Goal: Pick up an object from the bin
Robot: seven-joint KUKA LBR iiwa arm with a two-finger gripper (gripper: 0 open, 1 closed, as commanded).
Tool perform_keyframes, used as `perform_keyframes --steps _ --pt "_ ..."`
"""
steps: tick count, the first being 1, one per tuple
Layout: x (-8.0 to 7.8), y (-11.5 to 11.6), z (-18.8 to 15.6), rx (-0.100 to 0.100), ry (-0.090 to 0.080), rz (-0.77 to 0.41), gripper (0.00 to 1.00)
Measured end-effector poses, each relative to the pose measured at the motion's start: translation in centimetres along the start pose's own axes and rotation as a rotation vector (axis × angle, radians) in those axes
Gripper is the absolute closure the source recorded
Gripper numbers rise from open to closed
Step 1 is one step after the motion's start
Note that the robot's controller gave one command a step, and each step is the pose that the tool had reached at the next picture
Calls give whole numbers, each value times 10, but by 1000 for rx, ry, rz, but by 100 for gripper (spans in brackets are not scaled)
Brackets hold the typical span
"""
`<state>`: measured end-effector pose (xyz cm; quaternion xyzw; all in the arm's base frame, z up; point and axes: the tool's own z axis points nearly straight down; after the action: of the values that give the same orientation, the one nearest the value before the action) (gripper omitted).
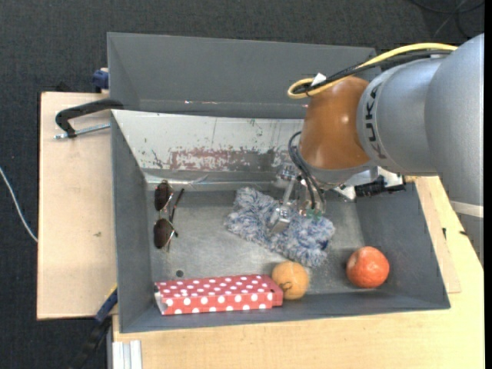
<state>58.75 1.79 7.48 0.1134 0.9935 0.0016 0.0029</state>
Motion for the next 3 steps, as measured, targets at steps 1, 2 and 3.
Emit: perform_keyframes --steps 1,2,3 --pt "6 0 -1 -1 -7 8 0" --pt "-1 1 -2 1 1 -1 0" --pt "4 1 -5 0 2 7 100"
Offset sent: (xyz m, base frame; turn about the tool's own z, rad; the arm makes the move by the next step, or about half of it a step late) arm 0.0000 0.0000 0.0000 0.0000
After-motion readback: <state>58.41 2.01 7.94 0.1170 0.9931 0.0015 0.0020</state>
